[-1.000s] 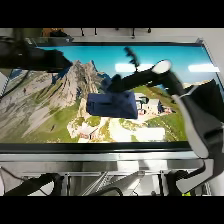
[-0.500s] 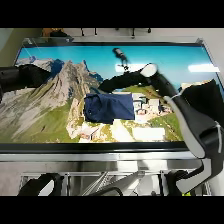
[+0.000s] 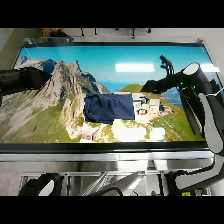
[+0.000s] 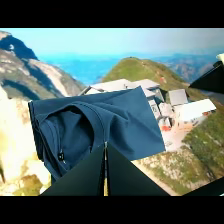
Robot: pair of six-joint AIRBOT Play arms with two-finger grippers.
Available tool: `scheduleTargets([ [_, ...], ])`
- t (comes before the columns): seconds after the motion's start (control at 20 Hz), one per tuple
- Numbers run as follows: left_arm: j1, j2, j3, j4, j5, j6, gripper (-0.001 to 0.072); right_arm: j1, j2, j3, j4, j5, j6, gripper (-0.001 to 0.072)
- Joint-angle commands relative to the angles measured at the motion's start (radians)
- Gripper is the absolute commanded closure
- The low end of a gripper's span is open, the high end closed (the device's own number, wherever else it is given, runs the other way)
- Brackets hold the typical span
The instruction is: Fold the shirts.
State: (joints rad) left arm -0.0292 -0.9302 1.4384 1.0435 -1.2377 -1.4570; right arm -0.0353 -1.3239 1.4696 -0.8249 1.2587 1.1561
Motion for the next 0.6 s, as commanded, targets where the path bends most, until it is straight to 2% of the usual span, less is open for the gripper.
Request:
scheduleTargets([
  [0.0,0.001,0.001,-0.001,0.0,-0.001,0.0,0.0689,-0.003,-0.067,-0.121,0.053,-0.058,-0.035,0.0163],
  [0.15,0.001,0.001,-0.001,0.001,-0.002,0.0,0.0689,0.042,-0.155,-0.129,0.084,-0.086,-0.06,0.0163],
  [0.25,0.001,0.001,-0.001,0.001,-0.002,0.0,0.0689,0.067,-0.198,-0.129,0.161,-0.086,-0.109,0.0164],
  [0.3,0.001,0.001,-0.001,0.001,-0.002,0.0,0.0689,0.079,-0.209,-0.129,0.199,-0.091,-0.127,0.017],
  [0.35,0.001,0.001,-0.001,0.001,-0.002,0.0,0.0689,0.092,-0.216,-0.129,0.23,-0.1,-0.142,0.0219],
  [0.55,0.001,0.001,-0.001,0.001,-0.003,0.0,0.0689,0.143,-0.218,-0.129,0.247,-0.149,-0.147,0.0223],
])
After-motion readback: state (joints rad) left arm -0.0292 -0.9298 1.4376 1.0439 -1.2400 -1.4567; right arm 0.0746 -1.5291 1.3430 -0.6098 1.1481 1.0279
